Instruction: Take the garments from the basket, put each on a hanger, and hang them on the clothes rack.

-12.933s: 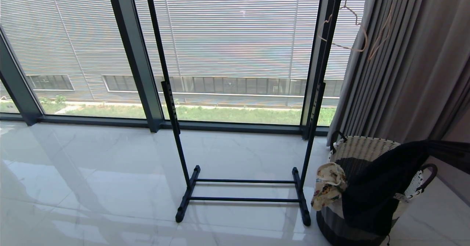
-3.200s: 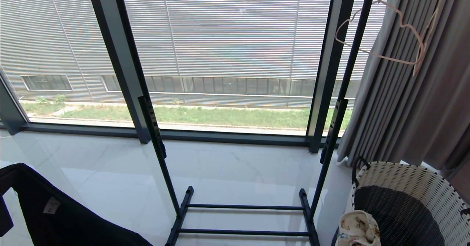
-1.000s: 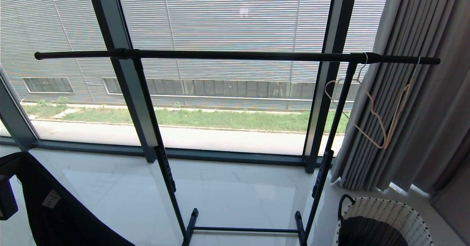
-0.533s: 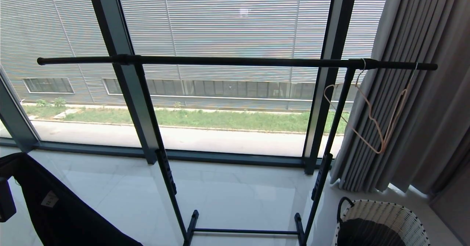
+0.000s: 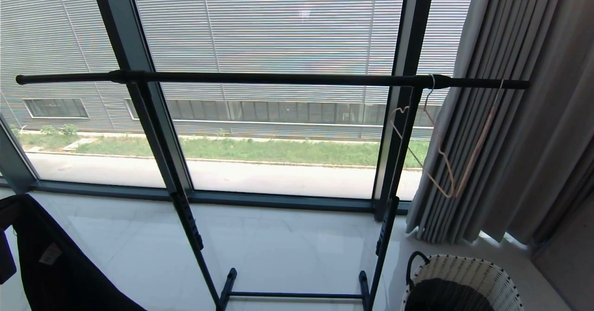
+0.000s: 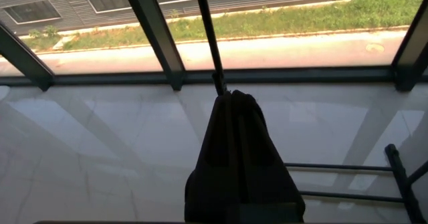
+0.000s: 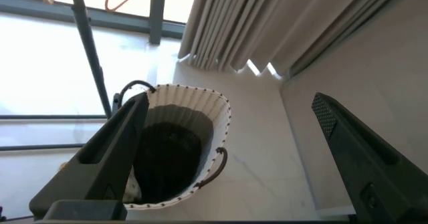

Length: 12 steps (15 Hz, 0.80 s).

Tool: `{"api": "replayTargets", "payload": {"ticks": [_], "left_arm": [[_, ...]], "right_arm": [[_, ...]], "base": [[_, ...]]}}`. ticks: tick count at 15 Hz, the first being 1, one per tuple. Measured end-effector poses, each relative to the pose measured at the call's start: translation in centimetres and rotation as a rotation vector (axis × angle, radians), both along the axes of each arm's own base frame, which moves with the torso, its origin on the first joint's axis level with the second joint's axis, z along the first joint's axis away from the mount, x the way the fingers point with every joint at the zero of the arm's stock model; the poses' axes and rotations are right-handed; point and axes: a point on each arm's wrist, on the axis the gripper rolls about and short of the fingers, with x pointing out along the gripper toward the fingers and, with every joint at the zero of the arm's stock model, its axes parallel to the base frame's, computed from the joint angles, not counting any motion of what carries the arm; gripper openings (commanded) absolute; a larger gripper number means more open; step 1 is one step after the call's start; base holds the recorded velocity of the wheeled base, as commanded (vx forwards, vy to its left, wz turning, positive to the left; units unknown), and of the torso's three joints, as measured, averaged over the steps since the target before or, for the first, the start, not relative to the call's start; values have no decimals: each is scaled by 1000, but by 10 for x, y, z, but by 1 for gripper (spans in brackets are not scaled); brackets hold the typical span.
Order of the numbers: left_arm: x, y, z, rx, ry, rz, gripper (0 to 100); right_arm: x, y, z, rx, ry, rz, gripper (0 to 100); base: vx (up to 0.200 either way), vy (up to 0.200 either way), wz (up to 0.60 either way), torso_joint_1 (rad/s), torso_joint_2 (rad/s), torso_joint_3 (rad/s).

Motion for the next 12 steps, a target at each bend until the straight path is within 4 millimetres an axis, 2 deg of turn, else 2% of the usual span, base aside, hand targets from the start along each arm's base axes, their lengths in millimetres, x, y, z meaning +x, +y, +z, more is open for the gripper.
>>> {"api": "replayTargets", "payload": {"ticks": [3,8,12], "left_arm": [[0,0,0,-3,0,-1,0],[0,0,0,-5,-2,-2,0],[0,0,0,-2,0,-3,0]], "right_arm": [[2,0,1,6,0,17,100],[20,-1,14,7,-107,35,100],[36,-1,20,28,-116,84,100]], "base": [[0,0,0,0,0,0],[200,0,0,-2,-2,3],[200,0,0,8,2,4]]}}
